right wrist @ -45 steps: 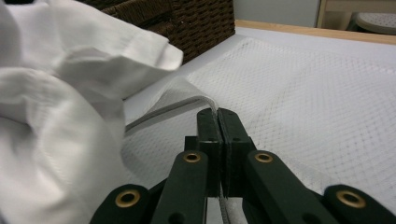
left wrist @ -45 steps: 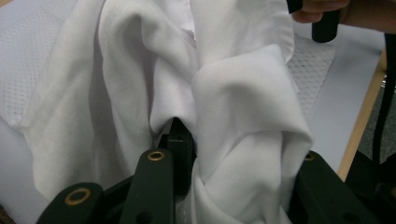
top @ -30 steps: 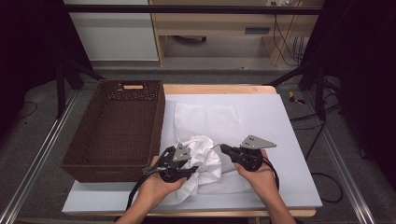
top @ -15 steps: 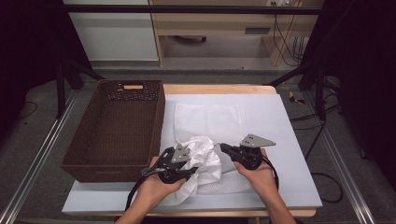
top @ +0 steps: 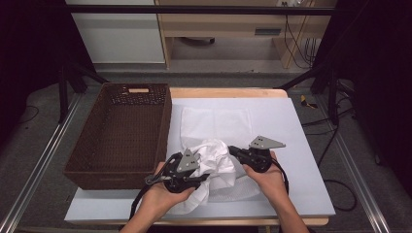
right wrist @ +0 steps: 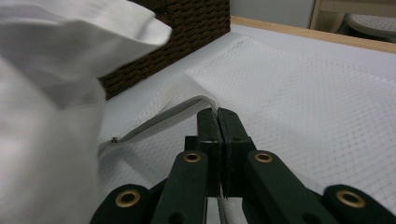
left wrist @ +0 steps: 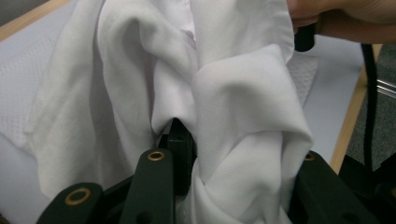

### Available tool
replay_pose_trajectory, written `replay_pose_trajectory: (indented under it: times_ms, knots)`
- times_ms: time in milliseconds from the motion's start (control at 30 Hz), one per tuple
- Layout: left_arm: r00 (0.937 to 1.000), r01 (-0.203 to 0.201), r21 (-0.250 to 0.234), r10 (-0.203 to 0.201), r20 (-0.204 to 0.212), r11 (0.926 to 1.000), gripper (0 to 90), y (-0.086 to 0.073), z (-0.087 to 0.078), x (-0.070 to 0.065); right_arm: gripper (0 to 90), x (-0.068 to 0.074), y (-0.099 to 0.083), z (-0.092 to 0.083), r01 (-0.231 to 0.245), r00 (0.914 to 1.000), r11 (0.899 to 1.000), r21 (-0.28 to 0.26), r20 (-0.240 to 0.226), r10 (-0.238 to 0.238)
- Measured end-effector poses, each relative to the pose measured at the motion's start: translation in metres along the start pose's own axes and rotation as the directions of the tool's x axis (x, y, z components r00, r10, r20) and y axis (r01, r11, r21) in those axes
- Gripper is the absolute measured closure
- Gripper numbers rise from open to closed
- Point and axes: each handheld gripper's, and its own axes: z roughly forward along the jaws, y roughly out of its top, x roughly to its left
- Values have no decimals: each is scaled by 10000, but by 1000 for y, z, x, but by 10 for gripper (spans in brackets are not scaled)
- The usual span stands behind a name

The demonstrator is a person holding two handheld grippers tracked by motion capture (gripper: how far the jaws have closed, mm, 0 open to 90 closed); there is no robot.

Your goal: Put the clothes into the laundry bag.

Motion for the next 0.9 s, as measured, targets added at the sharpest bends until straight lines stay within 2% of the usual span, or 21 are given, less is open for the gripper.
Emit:
replay_pose_trajectory:
  times_ms: [267, 433, 533, 700, 900]
  knots:
    - [9988, -321, -324, 332, 351, 9990, 655, 6, -11, -10, 891, -5, 7, 3, -465, 9988, 9988, -165, -188, 462]
    - [9955, -478, -377, 507, 800, 9981, 655, 4, -15, -13, 891, -8, 12, 7, -559, 9982, 9984, -130, -206, 556]
    - [9938, -603, -175, 617, 931, 9980, 655, 1, -10, -13, 892, -7, 14, 10, -533, 9984, 9984, -167, -204, 529]
    - [9910, -519, 64, 507, 1235, 9986, 655, -3, 1, -12, 892, -5, 17, 7, -477, 9988, 9984, -291, -157, 473]
    - [9879, -654, 300, 604, 1430, 9974, 654, -1, 15, -14, 892, -4, 18, 6, -255, 9996, 9989, -387, -140, 250]
